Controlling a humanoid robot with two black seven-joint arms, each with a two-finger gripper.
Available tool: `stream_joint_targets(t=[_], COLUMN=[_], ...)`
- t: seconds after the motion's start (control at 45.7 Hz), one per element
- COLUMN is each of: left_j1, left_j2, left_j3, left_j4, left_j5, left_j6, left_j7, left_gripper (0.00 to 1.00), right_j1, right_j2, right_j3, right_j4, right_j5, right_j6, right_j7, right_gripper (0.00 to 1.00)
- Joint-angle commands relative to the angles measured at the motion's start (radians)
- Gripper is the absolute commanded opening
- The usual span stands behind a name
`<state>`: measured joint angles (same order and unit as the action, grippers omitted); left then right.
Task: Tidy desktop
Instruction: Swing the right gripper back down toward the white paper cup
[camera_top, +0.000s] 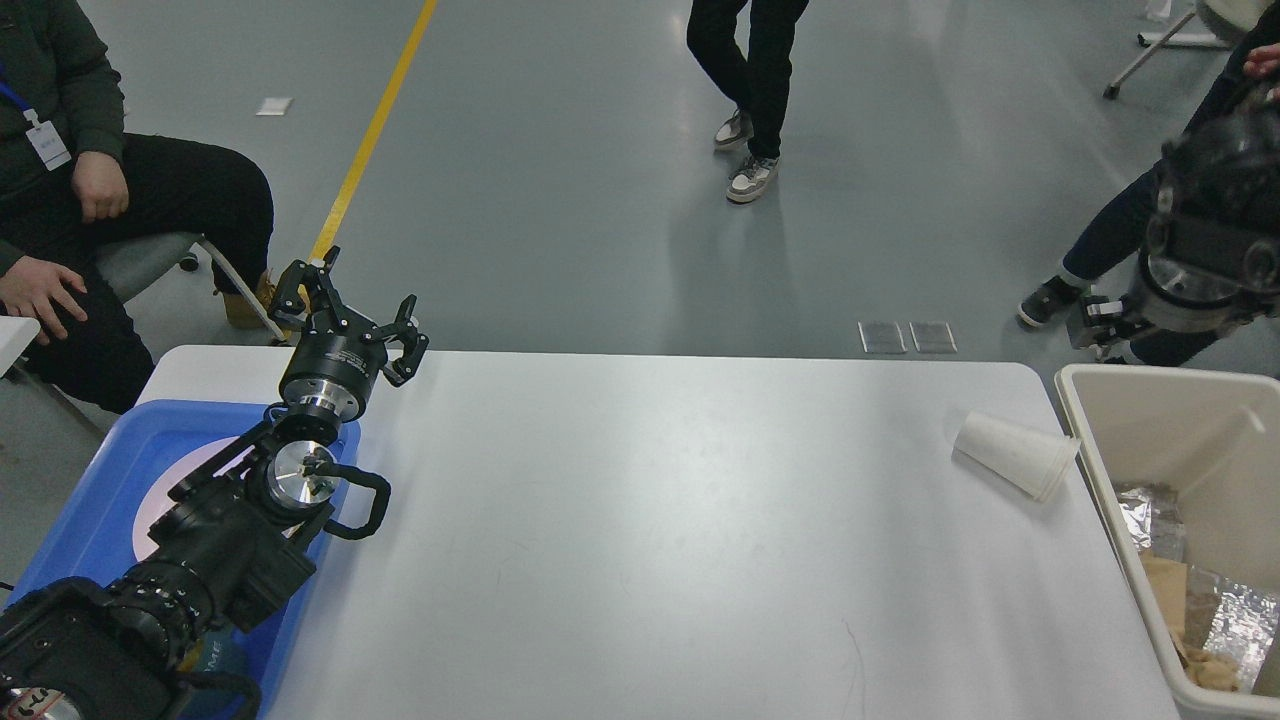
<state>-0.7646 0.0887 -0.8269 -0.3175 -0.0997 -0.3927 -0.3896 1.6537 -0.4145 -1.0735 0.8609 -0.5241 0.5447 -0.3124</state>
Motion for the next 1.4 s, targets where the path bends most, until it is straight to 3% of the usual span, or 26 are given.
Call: stream_joint_targets(t=[0.0, 0.241, 0.504, 0.744, 0.898, 1.117, 1.379], left_j1=[-0.001, 0.001, -0.001, -0.001, -0.001, -0.001, -0.001], left_j2=[0.000, 0.000, 0.000, 0.000, 0.000, -0.001, 0.000], left_j3=[0.000, 0.000, 0.000, 0.000, 0.000, 0.000, 0.000], left_j4=[0.000, 0.000, 0.000, 0.000, 0.000, 0.000, 0.000], left_j5=[0.000, 0.000, 0.000, 0.000, 0.000, 0.000, 0.000], left_j6=[0.000, 0.000, 0.000, 0.000, 0.000, 0.000, 0.000], left_j7=[0.000, 0.000, 0.000, 0.000, 0.000, 0.000, 0.000], left_gripper=[0.96, 0.96, 0.96, 0.96, 0.96, 0.96, 0.96], right_j1=[-0.126, -0.290, -0.354, -0.357, -0.379, -0.371, -0.410], right_j2=[0.014, 0.095, 0.146, 0.122, 0.089, 0.128, 0.160], right_j3=[0.014, 0.093, 0.118, 0.260, 0.251, 0.251, 0.250], right_j4=[-0.019, -0.126, -0.152, -0.123, -0.128, -0.128, -0.125], right_j5=[-0.005, -0.007, -0.071, 0.024, 0.050, -0.256, -0.575], right_j6=[-0.205, -0.295, -0.293, -0.241, -0.209, -0.215, -0.266], right_j7=[0.001, 0.001, 0.003, 0.006, 0.013, 0.050, 0.053], right_gripper=[1.00, 1.00, 1.00, 1.00, 1.00, 1.00, 1.00])
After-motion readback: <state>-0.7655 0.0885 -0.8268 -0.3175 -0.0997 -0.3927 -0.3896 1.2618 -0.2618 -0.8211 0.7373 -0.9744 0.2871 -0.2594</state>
